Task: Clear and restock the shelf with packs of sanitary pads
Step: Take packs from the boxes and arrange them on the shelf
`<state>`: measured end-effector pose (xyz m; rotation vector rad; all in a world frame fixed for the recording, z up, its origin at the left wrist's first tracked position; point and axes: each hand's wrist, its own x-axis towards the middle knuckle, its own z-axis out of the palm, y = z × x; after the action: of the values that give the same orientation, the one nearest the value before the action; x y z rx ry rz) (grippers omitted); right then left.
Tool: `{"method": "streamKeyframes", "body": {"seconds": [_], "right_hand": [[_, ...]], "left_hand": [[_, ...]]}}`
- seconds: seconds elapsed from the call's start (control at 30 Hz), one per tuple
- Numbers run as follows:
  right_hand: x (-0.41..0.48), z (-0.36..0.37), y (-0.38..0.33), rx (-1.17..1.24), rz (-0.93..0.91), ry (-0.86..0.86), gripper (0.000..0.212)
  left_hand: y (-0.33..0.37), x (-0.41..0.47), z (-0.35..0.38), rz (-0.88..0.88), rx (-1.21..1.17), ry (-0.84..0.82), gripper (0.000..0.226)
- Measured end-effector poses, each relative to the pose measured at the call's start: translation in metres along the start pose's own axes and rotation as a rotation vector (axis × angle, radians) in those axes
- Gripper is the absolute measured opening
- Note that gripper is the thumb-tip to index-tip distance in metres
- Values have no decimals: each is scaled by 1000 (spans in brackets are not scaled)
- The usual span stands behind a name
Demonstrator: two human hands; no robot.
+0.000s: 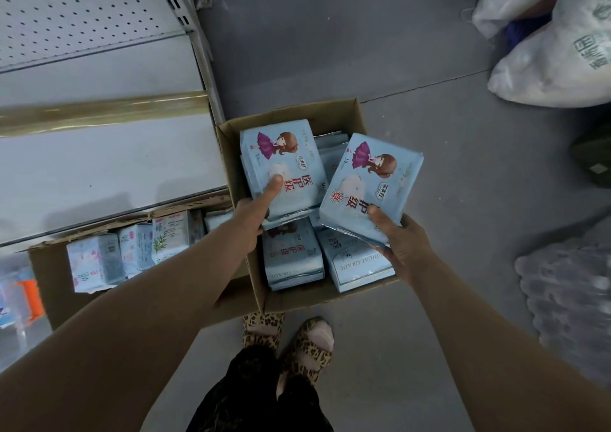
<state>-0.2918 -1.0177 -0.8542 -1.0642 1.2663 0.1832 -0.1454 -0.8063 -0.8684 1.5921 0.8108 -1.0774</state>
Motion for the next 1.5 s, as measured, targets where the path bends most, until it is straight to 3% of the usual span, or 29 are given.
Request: {"method": "streamKeyframes", "body": {"seconds": [0.13, 0.23, 0.53, 0.6, 0.7, 0.83, 0.87, 0.97, 1.03, 1.1, 1.23, 1.37, 1.43, 1.5], "right_hand": [[-13, -2, 3, 12, 18, 30, 54], [-34, -7, 5, 44, 69, 24, 47], [-134, -23, -5, 12, 85, -44, 61], [-162, -24, -15, 24, 66, -61, 55], [-204, -22, -32, 15, 23, -100, 66], [-258, -13, -52, 52, -52, -192, 60], [-271, -11, -56, 44, -73, -218, 65], [-319, -10, -67, 15, -152, -315, 77], [-356, -10, -75, 0, -201, -358, 69], [-393, -7, -84, -10, -240, -405, 62], [-463, 16, -106, -46, -333, -439, 62], [-524, 58, -131, -43, -422, -531, 51], [-555, 85, -141, -76, -478, -598, 74], [-583, 114, -151, -123, -537, -647, 93]], "left_hand": [[9, -9, -6, 43, 85, -40, 79], [11, -29, -14, 10, 74, -25, 72], [16, -138, -60, -44, -3, -102, 50], [23, -171, -74, -46, -7, -156, 54], [29, -215, -93, -24, -32, -180, 66], [27, -271, -122, 106, -55, -206, 90], [27, -290, -130, 148, -70, -218, 87], [25, -358, -145, 263, -185, -238, 29], [19, -405, -160, 333, -209, -195, 16], [11, -446, -181, 374, -225, -162, 26], [5, -528, -229, 476, -253, -78, 68], [6, -597, -284, 611, -288, -15, 52], [6, -620, -317, 679, -313, 32, 57], [5, -643, -351, 753, -345, 62, 46]]}}
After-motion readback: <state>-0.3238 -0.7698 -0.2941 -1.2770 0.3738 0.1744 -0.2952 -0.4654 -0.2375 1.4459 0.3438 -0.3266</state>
